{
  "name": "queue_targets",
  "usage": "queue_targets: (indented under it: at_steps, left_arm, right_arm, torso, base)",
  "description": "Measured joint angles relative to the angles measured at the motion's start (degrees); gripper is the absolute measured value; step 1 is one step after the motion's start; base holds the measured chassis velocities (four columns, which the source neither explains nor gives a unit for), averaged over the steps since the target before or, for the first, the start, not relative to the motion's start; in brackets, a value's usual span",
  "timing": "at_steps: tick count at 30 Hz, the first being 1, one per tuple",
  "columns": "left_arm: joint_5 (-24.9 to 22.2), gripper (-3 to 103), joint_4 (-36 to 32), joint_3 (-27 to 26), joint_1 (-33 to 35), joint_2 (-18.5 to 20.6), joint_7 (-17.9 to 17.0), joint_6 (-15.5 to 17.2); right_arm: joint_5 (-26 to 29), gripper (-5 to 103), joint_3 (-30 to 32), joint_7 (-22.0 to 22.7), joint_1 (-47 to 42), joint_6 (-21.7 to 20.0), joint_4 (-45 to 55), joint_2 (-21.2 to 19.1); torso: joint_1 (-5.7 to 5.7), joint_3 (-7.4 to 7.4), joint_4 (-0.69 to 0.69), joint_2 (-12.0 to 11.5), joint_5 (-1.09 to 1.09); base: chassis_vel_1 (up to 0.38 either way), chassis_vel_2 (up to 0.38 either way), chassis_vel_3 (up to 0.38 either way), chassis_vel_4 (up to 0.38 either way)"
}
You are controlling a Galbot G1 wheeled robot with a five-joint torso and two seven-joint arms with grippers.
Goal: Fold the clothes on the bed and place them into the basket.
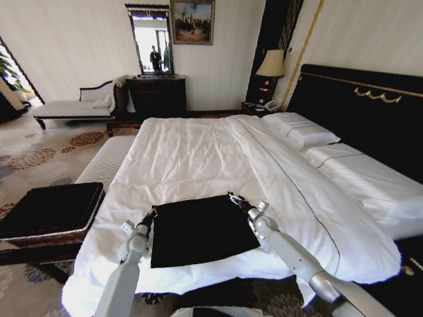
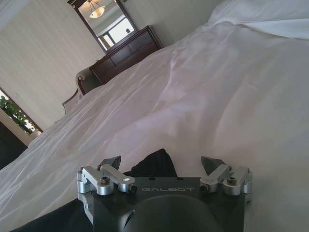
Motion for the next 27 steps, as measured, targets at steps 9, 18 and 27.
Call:
queue_targets:
  at_steps: [9,18,27]
  left_arm:
    - [0.3,1,0.0,0.0,0.1,-0.2,-0.1,-0.1]
    - [0.4,1,0.0,0.0,0.1,-0.4,0.0,-0.3]
    - [0.0,1,-0.6,0.1,-0.2,-0.2,0.3,-0.6]
  right_arm:
    - [-1.9,57,-0.9,-1.3,-0.3,0.0,-1.0,0.4]
    - [-3.0,30,-1.2,-3.6,0.3,2.1,-2.3,0.7]
    - [-4.0,2,-0.3,-4.2,-0.2,4.4,-1.0,1.1]
  torso:
    - [0.00,0.00,0.00,0.0,0.00]
    - [0.00,0.00,0.00,0.0,0.01]
    - [0.00,0.01,0.00,0.0,0.01]
  base:
    - [0.000,0.000,0.000,0.000]
    - [0.000,0.000,0.000,0.000]
    - [0.000,0.000,0.000,0.000]
